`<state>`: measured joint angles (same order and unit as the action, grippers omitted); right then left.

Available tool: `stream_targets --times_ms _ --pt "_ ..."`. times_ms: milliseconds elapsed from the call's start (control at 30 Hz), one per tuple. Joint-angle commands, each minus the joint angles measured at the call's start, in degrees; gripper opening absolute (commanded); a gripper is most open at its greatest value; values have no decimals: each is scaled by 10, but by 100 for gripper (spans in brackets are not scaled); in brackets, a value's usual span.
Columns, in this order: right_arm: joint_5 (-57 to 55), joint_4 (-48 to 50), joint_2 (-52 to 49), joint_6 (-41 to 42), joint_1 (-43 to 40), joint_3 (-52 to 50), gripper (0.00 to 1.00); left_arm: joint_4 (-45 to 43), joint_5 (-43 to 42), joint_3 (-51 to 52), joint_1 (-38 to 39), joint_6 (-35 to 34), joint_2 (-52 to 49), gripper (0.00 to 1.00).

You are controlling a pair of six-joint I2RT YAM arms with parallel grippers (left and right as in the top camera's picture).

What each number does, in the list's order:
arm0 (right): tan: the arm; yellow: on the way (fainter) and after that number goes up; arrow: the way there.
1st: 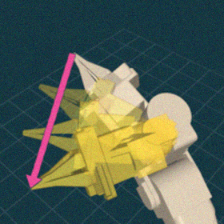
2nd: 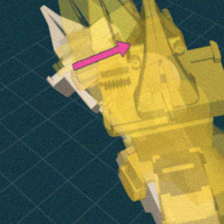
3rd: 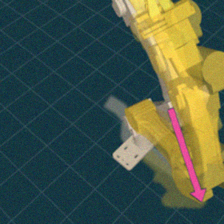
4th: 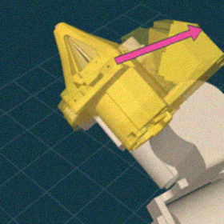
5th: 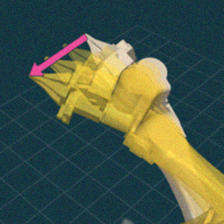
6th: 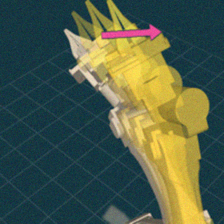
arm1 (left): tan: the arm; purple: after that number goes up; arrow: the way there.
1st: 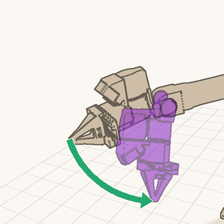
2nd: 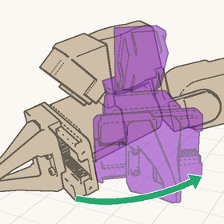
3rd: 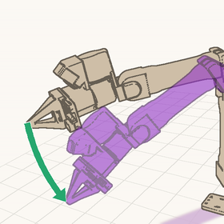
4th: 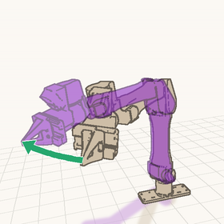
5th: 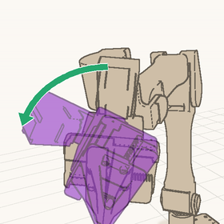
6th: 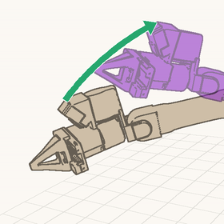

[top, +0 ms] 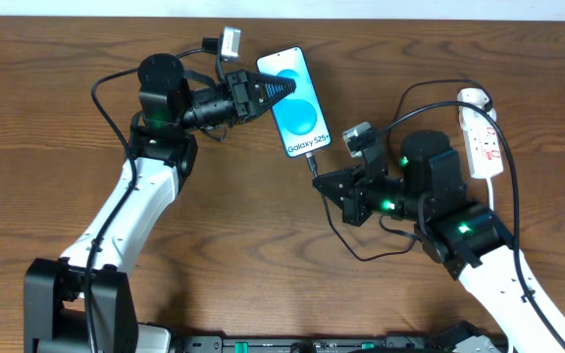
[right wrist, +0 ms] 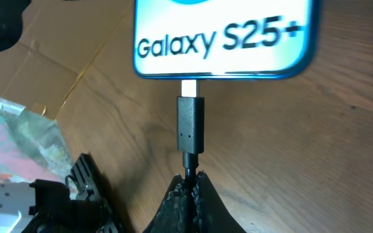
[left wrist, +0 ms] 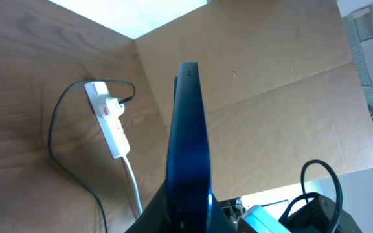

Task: Plug charger to phone and switch on socket
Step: 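Push the USB-C plug up into the phone's port with the right gripper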

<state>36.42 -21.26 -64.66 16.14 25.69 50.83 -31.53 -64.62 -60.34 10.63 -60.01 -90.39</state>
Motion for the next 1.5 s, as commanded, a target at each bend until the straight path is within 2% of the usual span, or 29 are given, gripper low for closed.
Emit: stream_targets --times_ms 0,267,1233,1467 --pt "1 10 2 4 14 -1 1 -7 -18 -9 2 -15 0 7" --pt "-63 3 2 -3 17 -1 1 -7 -25 -9 2 -16 0 7" --pt "-28 -15 2 -12 17 -1 1 -7 -25 -9 2 -11 0 7" --pt "-29 -12 2 -12 17 -1 1 -7 -31 -9 2 9 0 7"
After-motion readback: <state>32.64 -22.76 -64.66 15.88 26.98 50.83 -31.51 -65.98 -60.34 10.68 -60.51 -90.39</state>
